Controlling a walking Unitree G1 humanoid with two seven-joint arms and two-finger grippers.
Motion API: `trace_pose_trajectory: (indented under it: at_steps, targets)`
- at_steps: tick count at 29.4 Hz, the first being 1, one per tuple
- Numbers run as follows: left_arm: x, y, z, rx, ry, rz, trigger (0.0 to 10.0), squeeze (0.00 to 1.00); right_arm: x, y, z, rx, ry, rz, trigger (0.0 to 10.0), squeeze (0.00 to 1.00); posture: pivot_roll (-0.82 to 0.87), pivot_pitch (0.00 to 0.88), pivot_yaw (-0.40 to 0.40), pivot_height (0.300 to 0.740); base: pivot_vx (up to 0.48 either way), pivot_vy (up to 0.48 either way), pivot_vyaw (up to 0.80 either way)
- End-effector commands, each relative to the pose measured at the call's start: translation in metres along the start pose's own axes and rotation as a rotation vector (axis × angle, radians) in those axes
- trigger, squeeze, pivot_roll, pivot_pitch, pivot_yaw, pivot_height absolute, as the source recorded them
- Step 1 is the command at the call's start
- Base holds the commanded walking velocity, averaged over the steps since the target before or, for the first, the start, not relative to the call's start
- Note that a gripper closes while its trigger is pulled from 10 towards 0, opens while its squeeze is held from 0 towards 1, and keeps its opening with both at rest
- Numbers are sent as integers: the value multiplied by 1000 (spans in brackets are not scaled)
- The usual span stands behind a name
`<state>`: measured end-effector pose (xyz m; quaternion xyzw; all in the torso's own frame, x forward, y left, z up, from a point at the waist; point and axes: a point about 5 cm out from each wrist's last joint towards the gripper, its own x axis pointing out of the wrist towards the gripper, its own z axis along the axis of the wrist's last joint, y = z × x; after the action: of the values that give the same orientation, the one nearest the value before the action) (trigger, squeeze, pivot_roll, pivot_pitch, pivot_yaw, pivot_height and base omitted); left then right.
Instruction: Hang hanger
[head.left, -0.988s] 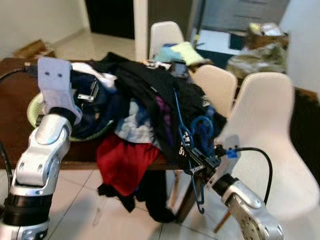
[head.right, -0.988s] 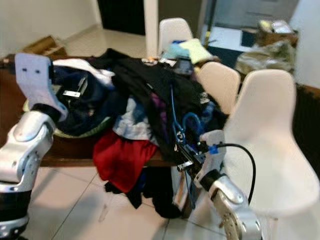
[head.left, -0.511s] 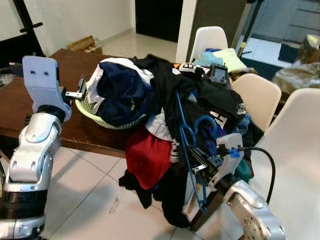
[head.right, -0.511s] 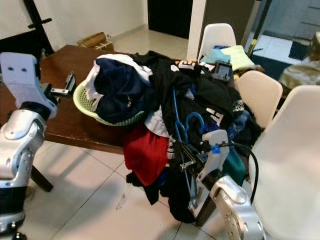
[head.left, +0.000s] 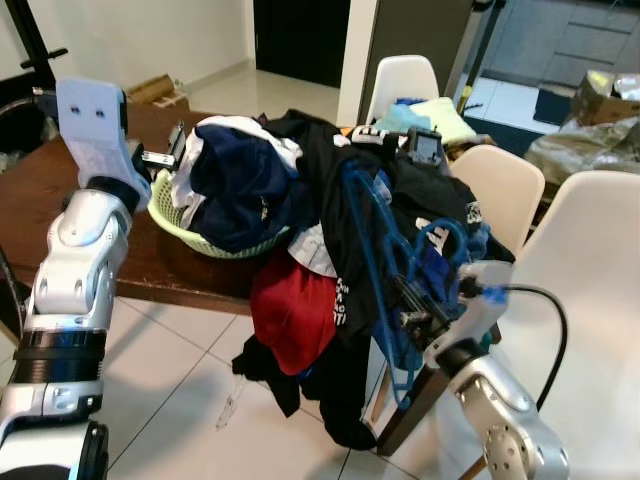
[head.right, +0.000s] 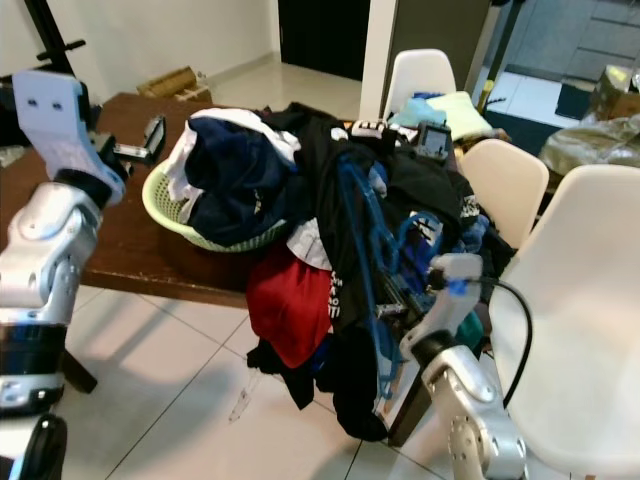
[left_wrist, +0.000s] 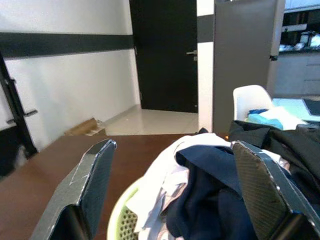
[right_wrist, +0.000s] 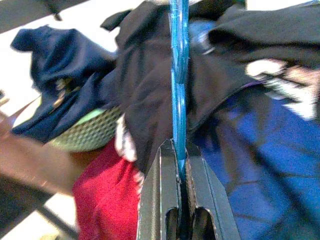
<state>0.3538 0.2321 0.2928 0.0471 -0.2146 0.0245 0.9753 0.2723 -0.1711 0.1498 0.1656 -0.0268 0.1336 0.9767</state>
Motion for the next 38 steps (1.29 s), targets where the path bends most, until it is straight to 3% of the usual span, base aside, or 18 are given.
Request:
trace_pose_trajectory:
  at_steps: [1,3,8,16,21,33,38]
  targets:
    - [0,16,-10,-27,43,56,10000,0,-1,-5,-1,9,-8,-40,10000,0,18,65,-49,740,0,0,0]
    - [-1,28,-18,-91,77,132,10000,0,-1,-5,1,11,-17,-51,10000,0,18,68,-51,740,139,0,0]
    - [-2,29,-22,-100,90,144,10000,0,0,-5,3,14,-29,-55,10000,0,18,70,-54,740,297,0,0]
    - [0,19,-27,-126,79,88,10000,0,2,-3,5,27,-41,-56,10000,0,19,73,-55,740,367,0,0]
    - [1,1,-23,-168,51,2,10000,0,2,-2,4,30,-36,-51,10000,0,17,75,-50,740,392,0,0]
    - [-5,-6,-26,-171,63,-6,10000,0,3,-2,2,31,-25,-47,10000,0,21,72,-53,740,358,0,0]
    - [-8,-13,-28,-164,77,-30,10000,0,4,-1,1,35,-21,-45,10000,0,23,70,-47,740,0,0,0]
